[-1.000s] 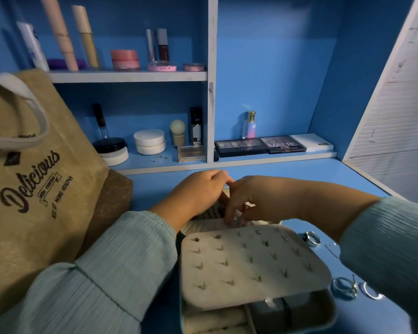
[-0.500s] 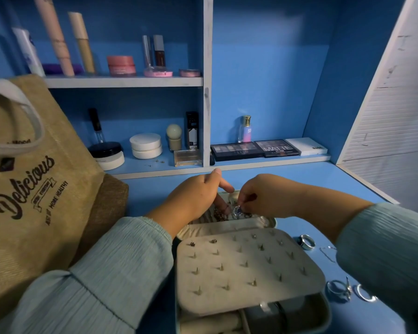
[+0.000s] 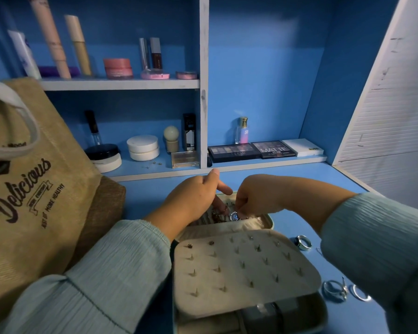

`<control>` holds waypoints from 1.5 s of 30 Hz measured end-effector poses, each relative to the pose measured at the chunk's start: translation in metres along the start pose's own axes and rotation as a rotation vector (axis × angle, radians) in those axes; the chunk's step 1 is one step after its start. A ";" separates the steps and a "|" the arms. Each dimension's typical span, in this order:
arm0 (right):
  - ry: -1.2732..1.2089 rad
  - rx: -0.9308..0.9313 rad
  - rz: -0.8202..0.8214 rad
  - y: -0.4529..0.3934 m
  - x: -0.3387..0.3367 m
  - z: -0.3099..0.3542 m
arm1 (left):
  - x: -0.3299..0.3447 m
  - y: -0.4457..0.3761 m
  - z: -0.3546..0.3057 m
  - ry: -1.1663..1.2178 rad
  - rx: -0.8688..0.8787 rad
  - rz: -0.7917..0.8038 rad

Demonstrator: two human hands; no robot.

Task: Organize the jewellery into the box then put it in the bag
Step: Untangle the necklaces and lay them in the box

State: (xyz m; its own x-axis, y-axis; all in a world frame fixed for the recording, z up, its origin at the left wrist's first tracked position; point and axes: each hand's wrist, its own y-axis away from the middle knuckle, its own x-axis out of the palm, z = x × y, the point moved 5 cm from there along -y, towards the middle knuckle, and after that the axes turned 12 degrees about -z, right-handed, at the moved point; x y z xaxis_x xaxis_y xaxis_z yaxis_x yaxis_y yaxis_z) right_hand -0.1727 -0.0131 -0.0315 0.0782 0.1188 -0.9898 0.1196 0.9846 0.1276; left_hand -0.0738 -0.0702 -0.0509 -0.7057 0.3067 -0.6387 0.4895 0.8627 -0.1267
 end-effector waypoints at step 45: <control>-0.066 0.014 -0.036 0.024 -0.003 -0.020 | 0.013 0.006 -0.009 -0.375 0.259 0.256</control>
State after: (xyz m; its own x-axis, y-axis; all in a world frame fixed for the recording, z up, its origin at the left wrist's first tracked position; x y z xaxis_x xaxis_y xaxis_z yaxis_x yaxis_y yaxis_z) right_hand -0.1895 0.0129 -0.0266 0.1384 0.0739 -0.9876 0.1371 0.9862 0.0930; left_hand -0.0845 -0.0577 -0.0527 -0.3385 0.2884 -0.8957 0.7665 0.6366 -0.0847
